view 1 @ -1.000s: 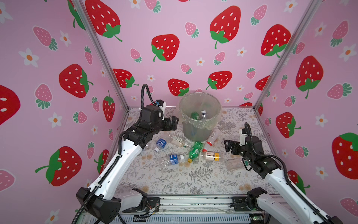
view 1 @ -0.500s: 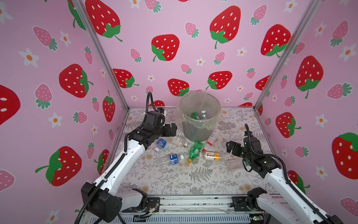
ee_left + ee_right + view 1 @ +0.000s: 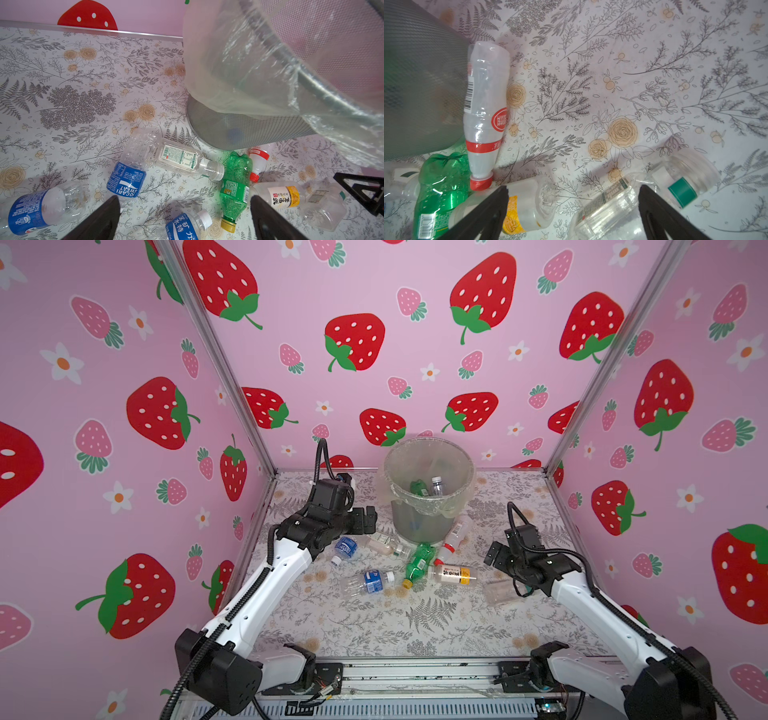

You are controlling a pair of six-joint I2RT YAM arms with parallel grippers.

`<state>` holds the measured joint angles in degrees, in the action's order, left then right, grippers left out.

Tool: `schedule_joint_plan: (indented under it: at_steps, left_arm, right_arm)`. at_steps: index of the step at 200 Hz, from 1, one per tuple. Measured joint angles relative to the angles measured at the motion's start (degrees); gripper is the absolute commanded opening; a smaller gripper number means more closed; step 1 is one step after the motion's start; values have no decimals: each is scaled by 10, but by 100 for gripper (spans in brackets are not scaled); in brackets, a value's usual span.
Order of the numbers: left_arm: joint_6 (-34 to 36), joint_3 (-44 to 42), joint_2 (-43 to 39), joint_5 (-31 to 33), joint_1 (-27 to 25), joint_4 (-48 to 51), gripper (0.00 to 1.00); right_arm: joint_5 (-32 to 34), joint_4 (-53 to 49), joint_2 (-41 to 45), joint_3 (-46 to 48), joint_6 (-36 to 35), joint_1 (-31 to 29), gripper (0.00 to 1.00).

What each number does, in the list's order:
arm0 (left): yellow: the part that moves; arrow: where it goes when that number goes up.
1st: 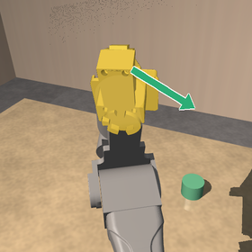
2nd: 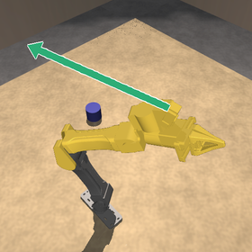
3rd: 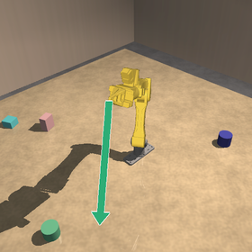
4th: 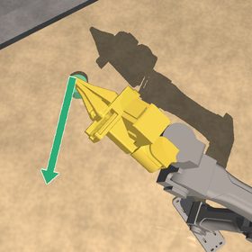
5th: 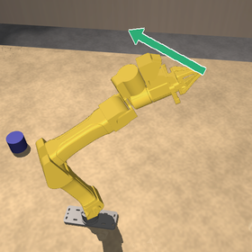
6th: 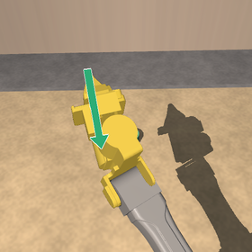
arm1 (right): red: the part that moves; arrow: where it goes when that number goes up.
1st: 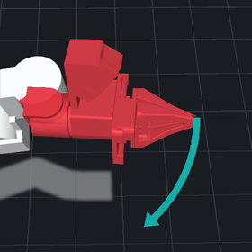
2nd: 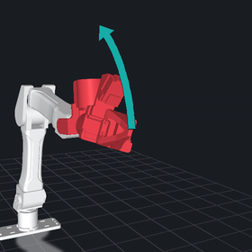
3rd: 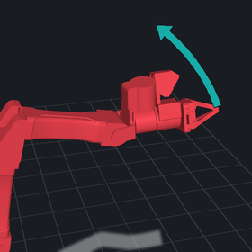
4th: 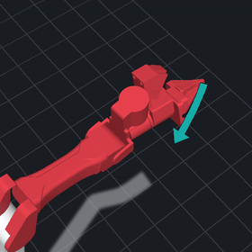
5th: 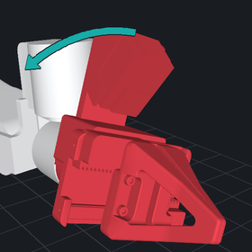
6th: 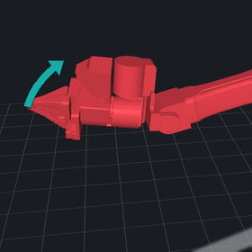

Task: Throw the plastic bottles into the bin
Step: 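Withdraw the left gripper from the bin while the right gripper moves toward the clear bottle, then lower the right gripper onto the clear green-label bottle and close on it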

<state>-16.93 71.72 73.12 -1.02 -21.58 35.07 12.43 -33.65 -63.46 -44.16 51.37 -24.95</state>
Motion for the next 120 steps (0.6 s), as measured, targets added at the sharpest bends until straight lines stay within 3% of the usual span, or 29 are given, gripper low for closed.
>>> schedule_joint_plan:
  at_steps: [48, 120]
  left_arm:
    - [2, 0, 0, 5, 2, 11, 99]
    - [2, 3, 0, 18, 23, 26, 99]
  right_arm:
    - [30, -45, -10, -26, 55, 1, 99]
    - [84, -104, 59, -27, 172, 1, 99]
